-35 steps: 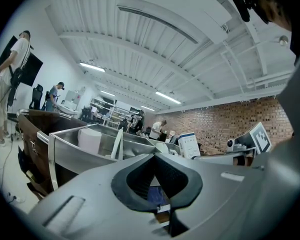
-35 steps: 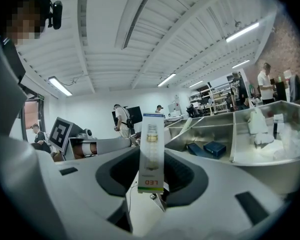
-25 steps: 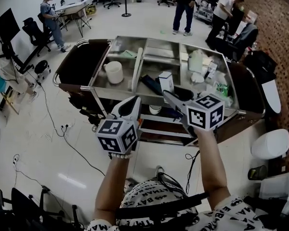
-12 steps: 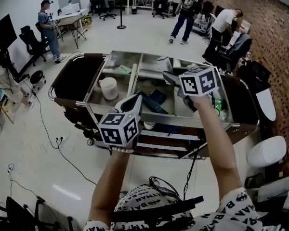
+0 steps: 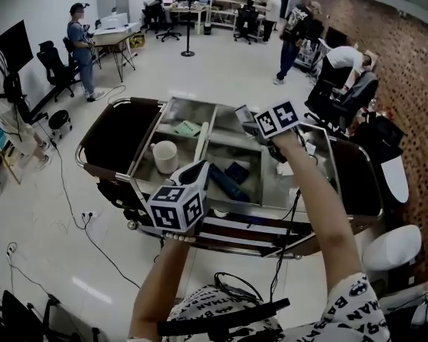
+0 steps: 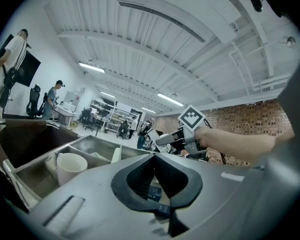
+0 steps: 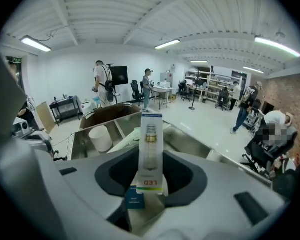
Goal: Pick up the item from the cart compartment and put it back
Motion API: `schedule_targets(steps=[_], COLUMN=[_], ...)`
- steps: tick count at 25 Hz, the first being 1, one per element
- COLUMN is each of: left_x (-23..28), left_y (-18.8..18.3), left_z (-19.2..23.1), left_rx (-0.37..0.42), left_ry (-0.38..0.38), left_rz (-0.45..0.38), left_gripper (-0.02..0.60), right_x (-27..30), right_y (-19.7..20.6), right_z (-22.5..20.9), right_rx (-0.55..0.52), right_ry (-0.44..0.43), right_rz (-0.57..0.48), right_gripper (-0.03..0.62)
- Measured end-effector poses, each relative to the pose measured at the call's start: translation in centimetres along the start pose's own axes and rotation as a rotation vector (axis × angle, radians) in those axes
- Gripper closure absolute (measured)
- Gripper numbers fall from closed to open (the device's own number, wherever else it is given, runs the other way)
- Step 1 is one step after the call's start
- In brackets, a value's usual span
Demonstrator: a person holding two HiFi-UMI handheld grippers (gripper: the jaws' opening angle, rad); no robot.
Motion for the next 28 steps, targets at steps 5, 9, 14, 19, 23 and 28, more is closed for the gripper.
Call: schedule_targets(steps=[5, 9, 14, 19, 23, 28], left_x=[1.3, 1.4, 1.0, 0.4, -0.1, -0.5], left_y=[-0.2, 0.5, 1.6, 1.8, 1.9, 2.2], left_z=[0.7, 1.1, 1.5, 1.9, 2.2, 2.3], left_rx=[0.0, -0.023, -0.047, -0.047, -0.064, -0.073], left_ry=[-0.031, -0.055, -0.078, -0.103, -0.115, -0.125], left_rz=[0.038, 0.061, 0.073, 0.069, 0.057, 0.055], left_gripper=[0.581, 0.581, 0.581, 0.581, 0.581, 0.581], right_x=[4.5, 9.2, 14.5, 17.9, 19.2, 20.2], right_y=[-0.5, 1.2, 2.9, 4.3, 4.7, 5.2], right_z=[-3.4, -5.3, -6.0, -6.6, -6.6, -6.3], right_rx=[0.022, 0.047, 0.031, -0.004, 0.0, -0.034], right_ry=[-0.01, -0.048, -0.089, -0.079, -0.093, -0.094], right_rz=[0.146, 0.293, 0.444, 0.541, 0.554, 0.603], right_gripper=[0.436, 0.436, 0.434, 0.433, 0.431, 0.43])
Point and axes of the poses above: the fingertips, and each gripper's own axes: x forward along the fingers, z to its left, y out of its underside, the point moved 6 cm from there along -x, backward along the fingers, and after that the axes turned 3 degrees about -x, right-handed, at the moved point
